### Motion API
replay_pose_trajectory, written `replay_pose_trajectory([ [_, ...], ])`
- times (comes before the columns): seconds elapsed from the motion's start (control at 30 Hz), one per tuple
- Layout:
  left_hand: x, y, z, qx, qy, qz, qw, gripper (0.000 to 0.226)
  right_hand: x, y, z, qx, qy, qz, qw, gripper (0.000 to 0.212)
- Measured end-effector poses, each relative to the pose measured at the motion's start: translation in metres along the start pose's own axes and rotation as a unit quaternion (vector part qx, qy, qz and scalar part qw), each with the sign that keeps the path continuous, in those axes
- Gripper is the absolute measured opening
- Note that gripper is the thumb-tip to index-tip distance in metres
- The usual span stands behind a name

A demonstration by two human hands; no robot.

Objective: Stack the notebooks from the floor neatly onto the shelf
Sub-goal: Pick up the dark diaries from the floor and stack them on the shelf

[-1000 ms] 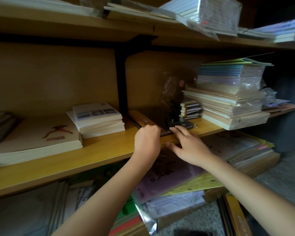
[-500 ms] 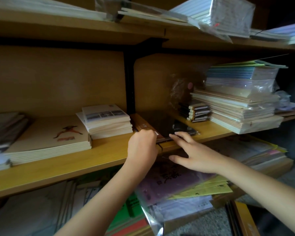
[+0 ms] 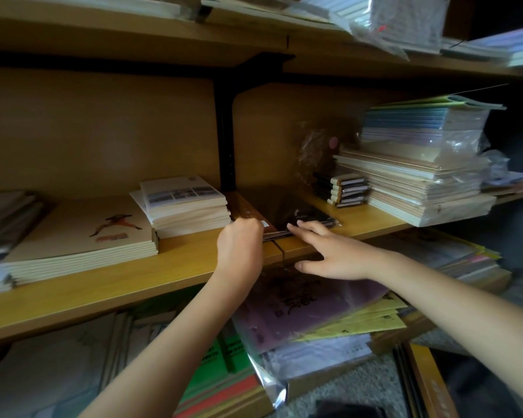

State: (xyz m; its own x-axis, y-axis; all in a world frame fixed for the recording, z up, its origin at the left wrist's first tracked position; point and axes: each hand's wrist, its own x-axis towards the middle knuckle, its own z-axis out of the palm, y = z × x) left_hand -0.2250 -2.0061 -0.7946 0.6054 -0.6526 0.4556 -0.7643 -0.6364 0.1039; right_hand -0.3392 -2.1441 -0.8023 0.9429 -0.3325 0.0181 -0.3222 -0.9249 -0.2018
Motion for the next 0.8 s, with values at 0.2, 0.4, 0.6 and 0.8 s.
replay_pose_trajectory([
  [0.2, -0.006, 0.019, -0.012, 0.019, 0.016, 0.012, 1.0, 0.027, -0.022, 0.001, 0.014, -0.088, 0.168, -0.055, 0.98, 0.056],
  [0.4, -0.08, 0.052, 0.039, -0.085, 0.127, 0.428, 0.891, 0.029, -0.093, 0.039, 0.076, -0.067, 0.29, -0.073, 0.952, 0.027],
  [0.6, -0.135, 0.067, 0.111, -0.033, -0.148, 0.633, 0.759, 0.01, -0.192, 0.131, 0.172, -0.054, 0.024, 0.193, 0.979, 0.024],
  [0.8, -0.143, 0.074, 0.14, -0.051, -0.236, 0.588, 0.772, 0.018, -0.238, 0.175, 0.243, 0.103, -0.005, 0.57, 0.815, 0.107],
])
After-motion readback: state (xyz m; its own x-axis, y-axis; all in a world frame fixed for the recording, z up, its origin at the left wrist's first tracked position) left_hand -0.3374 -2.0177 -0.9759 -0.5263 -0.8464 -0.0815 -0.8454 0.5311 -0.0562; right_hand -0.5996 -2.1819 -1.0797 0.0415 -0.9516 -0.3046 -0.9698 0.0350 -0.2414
